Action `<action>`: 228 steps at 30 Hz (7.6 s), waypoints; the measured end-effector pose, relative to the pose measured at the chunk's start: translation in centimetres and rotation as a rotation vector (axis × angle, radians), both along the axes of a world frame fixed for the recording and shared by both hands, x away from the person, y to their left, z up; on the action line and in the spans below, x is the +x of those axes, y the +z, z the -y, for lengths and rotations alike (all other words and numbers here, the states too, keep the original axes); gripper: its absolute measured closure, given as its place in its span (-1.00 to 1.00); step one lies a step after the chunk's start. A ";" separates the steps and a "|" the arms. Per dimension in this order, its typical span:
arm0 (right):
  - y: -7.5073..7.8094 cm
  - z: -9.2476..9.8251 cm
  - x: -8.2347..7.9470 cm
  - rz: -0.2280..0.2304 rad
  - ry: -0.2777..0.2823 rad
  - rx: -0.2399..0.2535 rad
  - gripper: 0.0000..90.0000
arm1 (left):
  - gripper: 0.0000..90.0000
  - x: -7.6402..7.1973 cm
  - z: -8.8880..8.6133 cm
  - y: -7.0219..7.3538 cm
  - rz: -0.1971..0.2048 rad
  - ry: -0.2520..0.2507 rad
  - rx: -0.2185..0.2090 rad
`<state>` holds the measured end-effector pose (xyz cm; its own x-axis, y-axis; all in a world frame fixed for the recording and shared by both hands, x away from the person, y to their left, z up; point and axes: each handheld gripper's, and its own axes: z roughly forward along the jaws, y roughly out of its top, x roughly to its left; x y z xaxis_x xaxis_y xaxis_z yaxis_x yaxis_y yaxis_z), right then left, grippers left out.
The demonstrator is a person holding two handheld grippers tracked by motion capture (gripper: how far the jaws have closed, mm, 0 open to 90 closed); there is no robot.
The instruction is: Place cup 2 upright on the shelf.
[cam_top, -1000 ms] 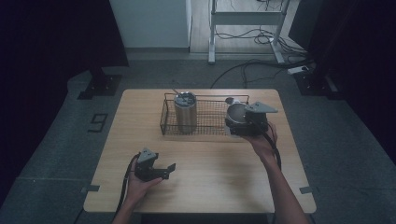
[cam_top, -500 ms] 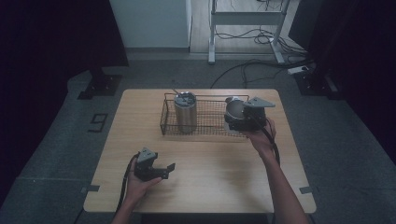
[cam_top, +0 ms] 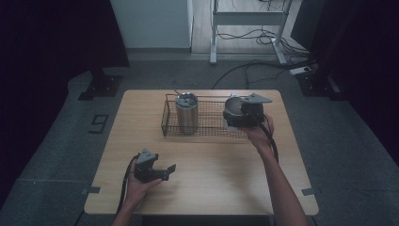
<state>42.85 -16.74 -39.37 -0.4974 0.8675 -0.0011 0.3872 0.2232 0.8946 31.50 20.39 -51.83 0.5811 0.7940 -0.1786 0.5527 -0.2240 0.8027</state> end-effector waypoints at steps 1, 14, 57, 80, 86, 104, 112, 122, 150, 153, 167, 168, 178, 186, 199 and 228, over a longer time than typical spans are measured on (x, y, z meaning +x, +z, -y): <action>0.0 0.0 0.0 0.000 0.000 0.000 -0.85 | -0.84 0.0 0.0 0.0 0.000 0.000 0.000; 0.2 -0.4 1.8 -0.009 -0.017 -0.005 -0.85 | -0.81 -0.1 0.1 0.0 0.000 -0.006 0.006; -3.7 -0.8 6.9 -0.083 -0.102 0.000 -0.85 | -0.81 -0.3 0.6 -0.3 0.018 -0.021 0.054; -6.1 -1.3 7.1 -0.120 -0.103 -0.020 -0.85 | -0.80 -0.3 0.6 -0.3 0.017 -0.020 0.054; -6.8 -1.5 7.1 -0.132 -0.107 -0.024 -0.85 | -0.80 -0.3 0.6 -0.3 0.017 -0.020 0.053; -8.1 -1.8 7.1 -0.158 -0.108 -0.063 -0.85 | -0.80 -0.3 0.5 -0.3 0.009 -0.024 0.047; -8.6 -2.1 7.1 -0.178 -0.113 -0.091 -0.86 | -0.80 -0.3 0.5 -0.3 0.007 -0.026 0.047; -8.9 -2.3 7.1 -0.193 -0.124 -0.116 -0.86 | -0.80 -0.3 0.5 -0.3 0.005 -0.028 0.047; -9.2 -2.0 6.8 -0.244 -0.147 -0.130 -1.00 | -0.80 -0.3 0.8 -0.3 0.001 -0.033 0.044; -8.8 -1.9 6.7 -0.220 -0.134 -0.112 -1.00 | -0.81 -0.3 0.8 -0.4 0.000 -0.032 0.043; -6.2 -0.8 5.4 -0.099 -0.124 -0.025 -1.00 | -0.81 -0.3 0.7 -0.4 -0.001 -0.032 0.043; -6.2 -0.8 5.4 -0.099 -0.124 -0.025 -1.00 | -0.81 -0.3 0.7 -0.4 -0.001 -0.032 0.043; -5.2 -0.4 4.3 -0.086 -0.108 -0.017 -0.94 | -0.81 -0.3 0.7 -0.3 0.003 -0.030 0.043; -5.4 0.6 3.3 -0.069 -0.105 0.017 -0.86 | -0.81 -0.3 0.8 -0.3 0.003 -0.030 0.046; -5.0 1.4 0.8 -0.032 -0.060 0.053 -0.71 | -0.81 -0.4 0.8 -0.3 0.007 -0.028 0.053; -8.3 5.9 -7.7 -0.027 -0.023 0.072 -0.62 | -0.81 -0.5 1.4 -0.7 0.001 -0.038 0.075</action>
<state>35.11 -22.59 -47.66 -0.4762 0.8761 0.0751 0.4159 0.1492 0.8971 31.01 18.98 -52.49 0.6112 0.7825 -0.1188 0.5421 -0.3046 0.7831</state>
